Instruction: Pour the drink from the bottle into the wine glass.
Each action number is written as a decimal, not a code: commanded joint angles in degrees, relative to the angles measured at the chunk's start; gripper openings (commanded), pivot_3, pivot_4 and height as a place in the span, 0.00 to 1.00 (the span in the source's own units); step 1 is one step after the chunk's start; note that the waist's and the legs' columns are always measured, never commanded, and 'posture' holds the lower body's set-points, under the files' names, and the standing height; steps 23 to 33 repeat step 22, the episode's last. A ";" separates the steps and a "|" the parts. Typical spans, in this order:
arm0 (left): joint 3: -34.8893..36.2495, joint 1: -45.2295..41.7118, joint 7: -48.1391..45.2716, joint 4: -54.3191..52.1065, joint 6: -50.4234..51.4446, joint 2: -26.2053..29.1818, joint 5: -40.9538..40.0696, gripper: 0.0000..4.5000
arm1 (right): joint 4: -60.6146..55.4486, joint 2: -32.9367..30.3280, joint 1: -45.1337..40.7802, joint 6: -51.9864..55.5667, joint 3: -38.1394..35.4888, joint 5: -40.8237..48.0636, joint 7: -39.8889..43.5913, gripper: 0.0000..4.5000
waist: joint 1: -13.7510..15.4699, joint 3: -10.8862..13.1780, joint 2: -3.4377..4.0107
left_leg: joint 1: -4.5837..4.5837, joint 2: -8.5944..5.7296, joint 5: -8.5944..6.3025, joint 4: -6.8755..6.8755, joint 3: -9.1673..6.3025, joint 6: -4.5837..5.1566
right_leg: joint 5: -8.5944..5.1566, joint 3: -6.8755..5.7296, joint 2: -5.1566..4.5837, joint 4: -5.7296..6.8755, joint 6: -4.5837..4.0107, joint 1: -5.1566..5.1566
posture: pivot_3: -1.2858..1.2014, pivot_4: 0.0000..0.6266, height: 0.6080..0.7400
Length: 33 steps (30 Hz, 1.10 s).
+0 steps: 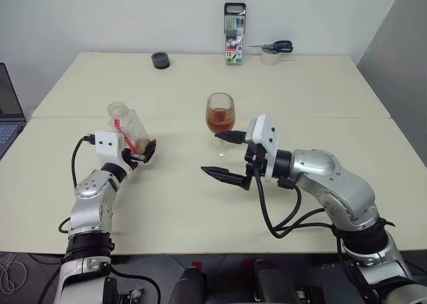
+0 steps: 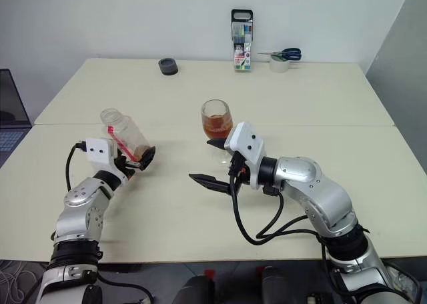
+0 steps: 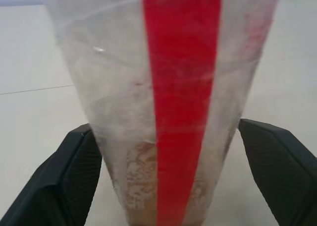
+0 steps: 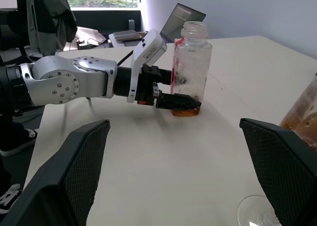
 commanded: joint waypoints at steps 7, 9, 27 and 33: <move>1.56 10.88 4.30 -12.47 -2.51 1.39 3.93 0.99 | 2.88 0.57 12.86 -14.04 -1.06 -7.65 -3.14 1.00 | 0.07 -0.03 -0.05 | 0.01 0.02 -0.07 -0.07 0.00 0.13 | 0.00 0.01 -0.01 -0.06 0.00 0.01 | 0.52 0.24 1.00; 2.06 14.77 6.07 -16.46 -2.14 1.13 4.98 0.99 | 4.81 2.43 17.73 -19.47 -3.12 -9.56 -5.94 1.00 | 0.17 -0.03 -0.04 | 0.05 0.05 -0.09 -0.12 0.02 0.12 | 0.00 0.04 -0.02 -0.09 0.00 0.04 | 0.52 0.24 1.00; 1.35 24.20 10.19 -28.15 -1.92 -3.69 5.69 0.99 | 14.67 14.04 28.92 -34.61 -12.29 -16.80 -23.06 1.00 | 0.79 -0.03 -0.04 | 0.25 0.08 -0.09 -0.12 0.16 0.14 | 0.01 0.13 0.06 -0.07 0.03 0.17 | 0.52 0.24 1.00; 1.35 24.20 10.19 -28.15 -1.92 -3.69 5.69 0.99 | 14.67 14.04 28.92 -34.61 -12.29 -16.80 -23.06 1.00 | 0.79 -0.03 -0.04 | 0.25 0.08 -0.09 -0.12 0.16 0.14 | 0.01 0.13 0.06 -0.07 0.03 0.17 | 0.52 0.24 1.00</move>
